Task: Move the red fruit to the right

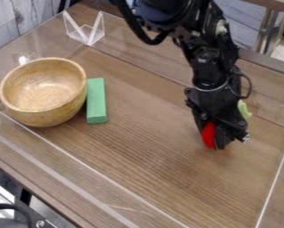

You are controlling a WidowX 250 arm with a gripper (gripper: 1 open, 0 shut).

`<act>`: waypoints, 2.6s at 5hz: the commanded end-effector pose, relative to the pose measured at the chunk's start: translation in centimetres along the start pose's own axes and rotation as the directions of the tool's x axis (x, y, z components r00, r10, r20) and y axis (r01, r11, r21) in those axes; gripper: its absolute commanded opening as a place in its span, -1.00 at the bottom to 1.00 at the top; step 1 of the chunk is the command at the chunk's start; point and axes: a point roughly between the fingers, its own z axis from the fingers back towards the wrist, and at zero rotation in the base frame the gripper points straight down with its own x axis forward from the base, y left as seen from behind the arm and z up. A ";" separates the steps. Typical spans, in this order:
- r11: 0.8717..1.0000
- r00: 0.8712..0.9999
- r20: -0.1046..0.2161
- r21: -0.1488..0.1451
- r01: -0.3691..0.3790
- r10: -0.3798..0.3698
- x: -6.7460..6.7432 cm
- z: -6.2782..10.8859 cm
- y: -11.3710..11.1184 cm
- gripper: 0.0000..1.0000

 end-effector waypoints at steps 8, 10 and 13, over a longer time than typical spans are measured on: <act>0.991 0.983 0.154 0.064 -0.115 0.104 2.0 1.0 -1.6 1.00; 0.980 0.972 0.160 0.077 -0.184 0.170 2.1 2.8 -2.5 1.00; 0.964 0.959 0.154 0.081 -0.254 0.239 0.2 5.1 -1.0 1.00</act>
